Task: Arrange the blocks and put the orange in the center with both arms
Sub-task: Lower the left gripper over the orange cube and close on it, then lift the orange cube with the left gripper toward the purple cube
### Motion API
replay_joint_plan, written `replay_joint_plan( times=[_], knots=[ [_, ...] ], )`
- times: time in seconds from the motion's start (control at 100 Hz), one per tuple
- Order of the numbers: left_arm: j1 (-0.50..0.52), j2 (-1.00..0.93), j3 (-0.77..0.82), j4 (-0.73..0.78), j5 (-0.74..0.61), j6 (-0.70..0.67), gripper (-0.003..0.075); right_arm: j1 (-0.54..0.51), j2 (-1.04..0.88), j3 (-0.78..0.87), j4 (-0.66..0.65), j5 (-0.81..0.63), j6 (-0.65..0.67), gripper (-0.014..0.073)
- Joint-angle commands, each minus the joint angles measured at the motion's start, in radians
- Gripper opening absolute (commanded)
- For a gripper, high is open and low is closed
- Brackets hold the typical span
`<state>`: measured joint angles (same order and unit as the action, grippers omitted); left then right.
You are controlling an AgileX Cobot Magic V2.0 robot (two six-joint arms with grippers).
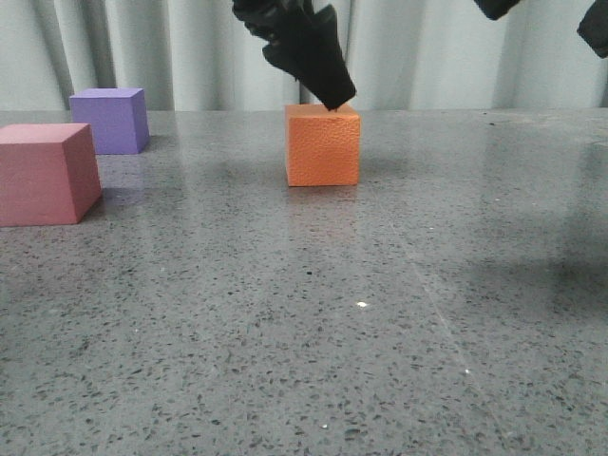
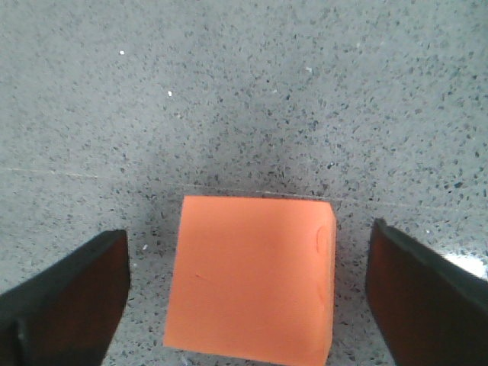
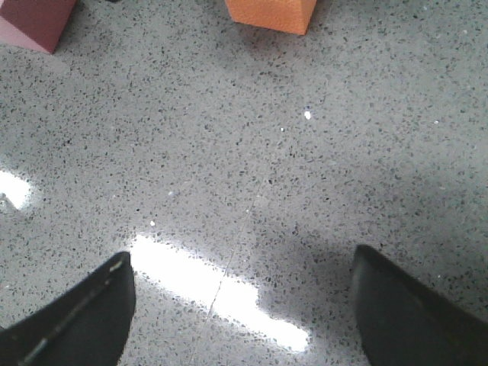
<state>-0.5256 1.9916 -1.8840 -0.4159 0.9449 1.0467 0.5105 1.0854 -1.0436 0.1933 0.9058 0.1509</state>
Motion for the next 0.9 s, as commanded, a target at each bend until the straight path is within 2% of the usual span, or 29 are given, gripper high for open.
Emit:
replay_joint_plan(
  times=[0.0, 0.63, 0.75, 0.89],
  knots=[
    [-0.005, -0.035, -0.035, -0.034, -0.043, 0.000, 0.0596, 0.000, -0.022, -0.024, 0.017, -0.039, -0.012, 0.0579],
    [-0.005, 0.042, -0.032, -0.030, -0.039, 0.000, 0.0589, 0.000, -0.022, -0.024, 0.033, -0.034, -0.012, 0.0579],
    [-0.005, 0.042, -0.032, -0.030, -0.039, 0.000, 0.0507, 0.000, -0.022, -0.024, 0.034, -0.035, -0.012, 0.0579],
    [-0.005, 0.042, -0.032, -0.030, -0.039, 0.000, 0.0349, 0.000, -0.022, -0.024, 0.034, -0.035, -0.012, 0.0579]
  ],
)
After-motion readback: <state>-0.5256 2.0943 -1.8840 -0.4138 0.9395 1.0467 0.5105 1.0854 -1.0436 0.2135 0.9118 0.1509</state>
